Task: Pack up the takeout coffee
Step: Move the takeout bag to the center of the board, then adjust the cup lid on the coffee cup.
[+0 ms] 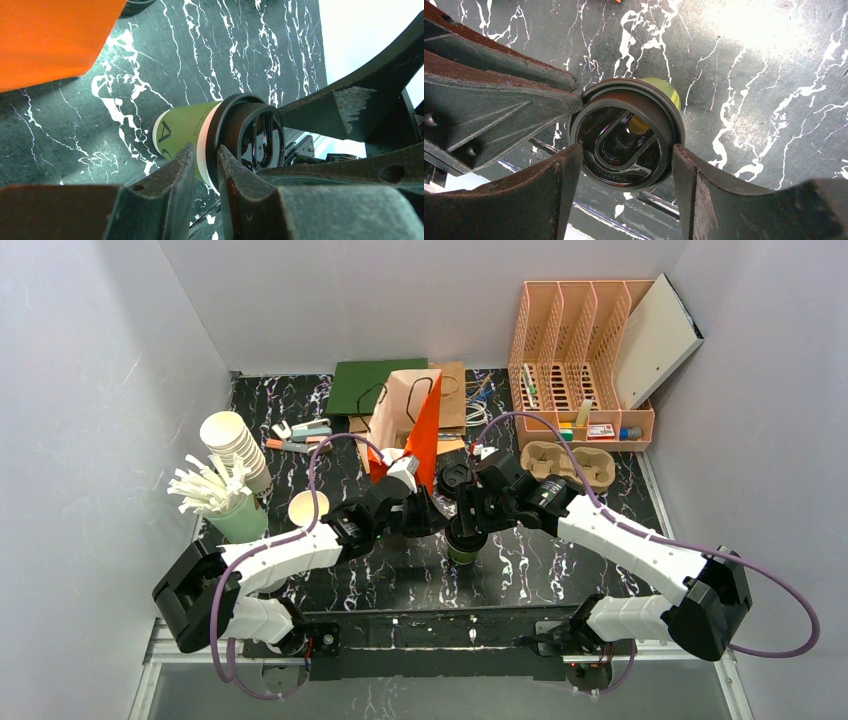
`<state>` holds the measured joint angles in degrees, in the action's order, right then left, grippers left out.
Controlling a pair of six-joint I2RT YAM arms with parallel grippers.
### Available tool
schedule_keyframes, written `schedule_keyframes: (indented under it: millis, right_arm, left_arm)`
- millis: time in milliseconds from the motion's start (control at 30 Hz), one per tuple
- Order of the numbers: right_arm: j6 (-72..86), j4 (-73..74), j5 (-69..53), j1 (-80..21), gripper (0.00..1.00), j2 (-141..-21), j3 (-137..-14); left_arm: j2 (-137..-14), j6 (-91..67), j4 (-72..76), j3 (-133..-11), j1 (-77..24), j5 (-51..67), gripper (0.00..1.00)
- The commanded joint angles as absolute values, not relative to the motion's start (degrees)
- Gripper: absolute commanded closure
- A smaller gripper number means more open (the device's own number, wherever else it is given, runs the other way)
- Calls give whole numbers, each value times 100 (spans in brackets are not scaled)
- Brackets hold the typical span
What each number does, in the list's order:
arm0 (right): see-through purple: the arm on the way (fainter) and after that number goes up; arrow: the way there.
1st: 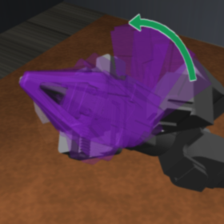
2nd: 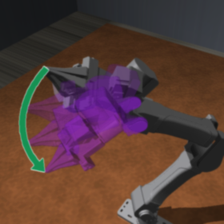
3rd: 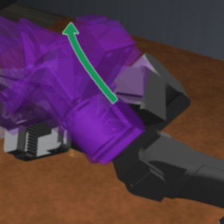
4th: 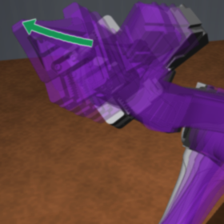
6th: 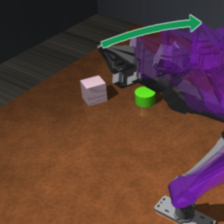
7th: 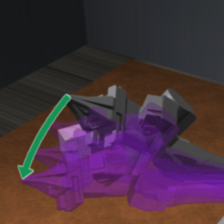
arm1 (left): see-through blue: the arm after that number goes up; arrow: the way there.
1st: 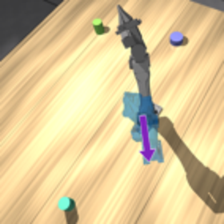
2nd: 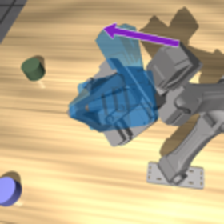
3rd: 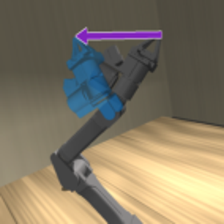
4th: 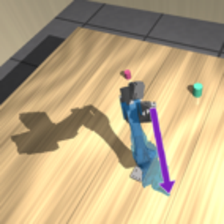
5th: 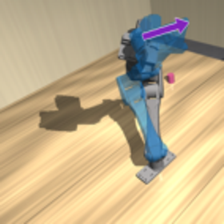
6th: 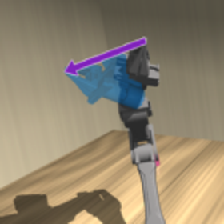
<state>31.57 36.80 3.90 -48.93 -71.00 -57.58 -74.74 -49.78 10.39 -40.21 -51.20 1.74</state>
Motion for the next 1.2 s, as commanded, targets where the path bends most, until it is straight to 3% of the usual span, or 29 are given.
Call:
schedule_keyframes:
  millis: [0, 900, 1067, 1167]
  right_arm:
    - [3081, 3746, 262, -4978, 26, -7140, -5896]
    - [3103, 3595, 303, -4987, 28, -6849, -5763]
    - [3124, 3549, 315, -4992, 28, -6792, -5741]
    - [3137, 3487, 325, -4984, 28, -6737, -5686]
  left_arm:
    - [-7557, -5038, 521, -3838, -5150, 376, 79]
    - [-6321, -5274, -864, -4272, -5457, 345, 64]
    - [-6092, -5400, -888, -4260, -5645, 132, 52]
    - [-5865, -5545, -923, -4183, -5836, -381, 51]
